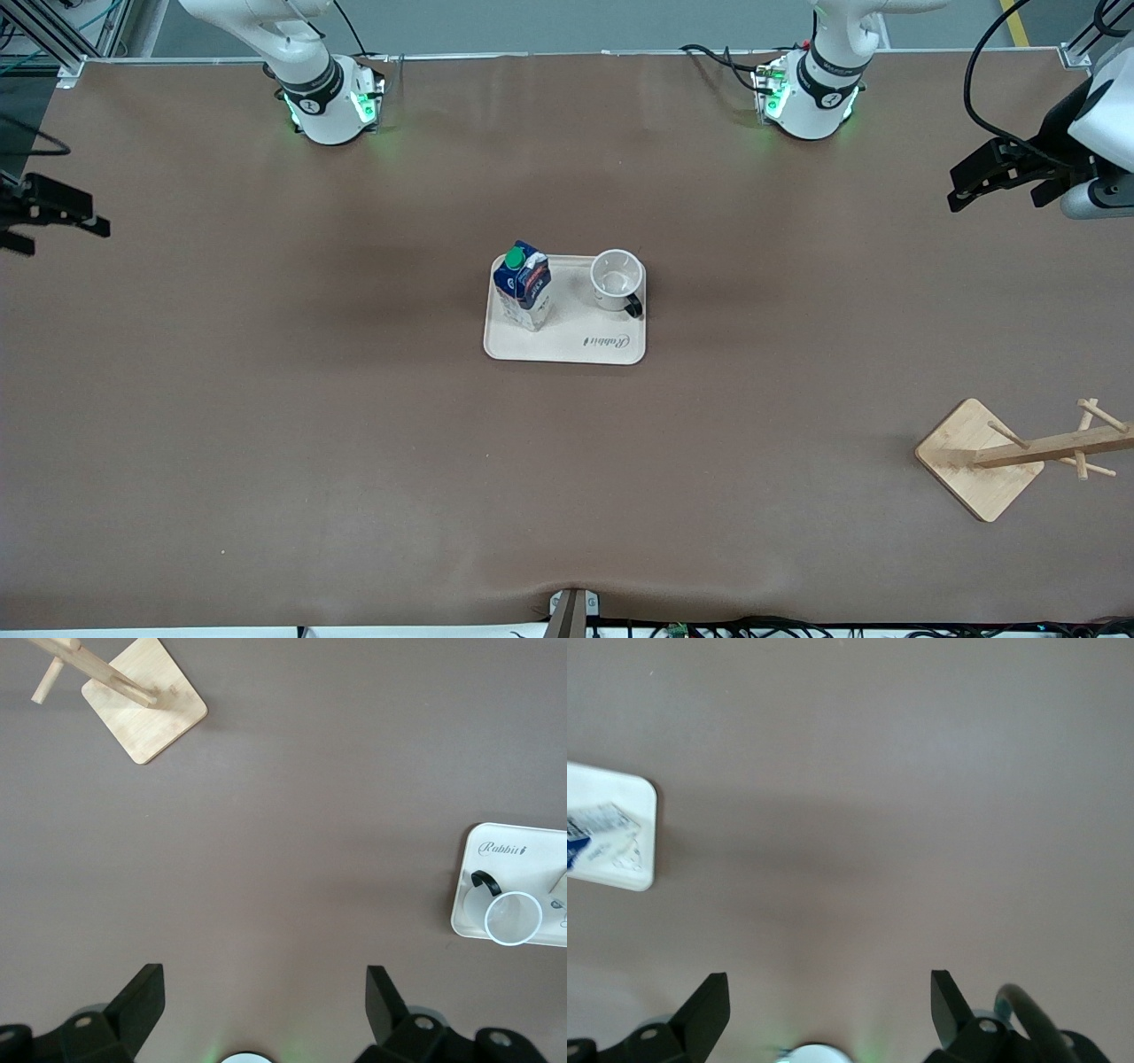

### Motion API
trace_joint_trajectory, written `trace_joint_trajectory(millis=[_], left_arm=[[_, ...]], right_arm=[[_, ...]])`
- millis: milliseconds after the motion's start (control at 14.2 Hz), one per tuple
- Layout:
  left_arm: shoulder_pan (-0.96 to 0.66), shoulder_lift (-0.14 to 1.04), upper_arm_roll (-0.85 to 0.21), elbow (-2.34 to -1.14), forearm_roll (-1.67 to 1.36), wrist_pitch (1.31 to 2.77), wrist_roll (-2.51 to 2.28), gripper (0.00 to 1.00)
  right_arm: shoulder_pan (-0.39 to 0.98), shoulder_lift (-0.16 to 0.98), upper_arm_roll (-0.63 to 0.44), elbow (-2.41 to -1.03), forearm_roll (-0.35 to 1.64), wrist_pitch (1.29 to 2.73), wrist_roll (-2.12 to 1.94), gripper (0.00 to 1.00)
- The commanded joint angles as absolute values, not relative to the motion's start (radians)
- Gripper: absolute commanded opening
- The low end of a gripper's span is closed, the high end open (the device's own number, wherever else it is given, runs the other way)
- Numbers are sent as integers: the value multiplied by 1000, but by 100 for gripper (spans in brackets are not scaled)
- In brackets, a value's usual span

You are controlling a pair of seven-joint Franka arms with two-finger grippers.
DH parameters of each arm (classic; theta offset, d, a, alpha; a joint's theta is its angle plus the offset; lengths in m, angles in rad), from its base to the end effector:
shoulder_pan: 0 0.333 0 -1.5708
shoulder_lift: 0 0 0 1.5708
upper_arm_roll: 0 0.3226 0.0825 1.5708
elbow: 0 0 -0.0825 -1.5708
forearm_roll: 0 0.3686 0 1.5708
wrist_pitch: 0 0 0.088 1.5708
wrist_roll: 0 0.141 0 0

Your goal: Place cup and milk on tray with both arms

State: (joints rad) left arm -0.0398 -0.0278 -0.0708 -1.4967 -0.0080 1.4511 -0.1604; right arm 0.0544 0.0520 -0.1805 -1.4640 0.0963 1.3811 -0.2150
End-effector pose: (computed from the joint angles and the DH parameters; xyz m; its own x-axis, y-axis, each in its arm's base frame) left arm 0.5139 -0.0589 0.6348 0.9986 0.0489 -0.0186 0.0490 -0.9988 0.0031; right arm 0.5286 -0.0493 0.6029 0.9881 0.1058 -0.1114 0.0932 -0.9892 -0.1131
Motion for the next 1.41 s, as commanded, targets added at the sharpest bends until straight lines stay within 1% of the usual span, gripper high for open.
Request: trace_joint_trajectory(millis=[0,141,423,634,915,1056,1127,1338], left_arm=[[-29,-64,-77,-1523,-18,1453,-169,100],[-29,-67,-78,-1523,-18,1431,-166,100],[-22,-75,-63,-1520,-20,1419,-158,100],[20,-71,-61,-1523,-21,1419,-149,100],[21,-71,-63,-1523,-12,1448,-147,100],[11,-64,-78,-1529,-12,1486,-149,100],[12,-57,-99,-1531,-12,1491,-153,100],[11,-54,-112,-1532,-12,1489,-166,100]], right_arm=[[78,-80,-161,-1623,88,1417,-101,100],[95,-78,-146,-1615,31,1425,-101,100],[84,-57,-149,-1563,21,1417,-104,100],[97,-51,-146,-1539,-50,1419,-210,100],[95,-49,-146,-1531,-48,1414,-212,100],[92,-48,-147,-1532,-44,1414,-213,100],[92,-48,-147,-1532,-44,1414,-213,100],[97,-49,-146,-1534,-44,1408,-212,100]])
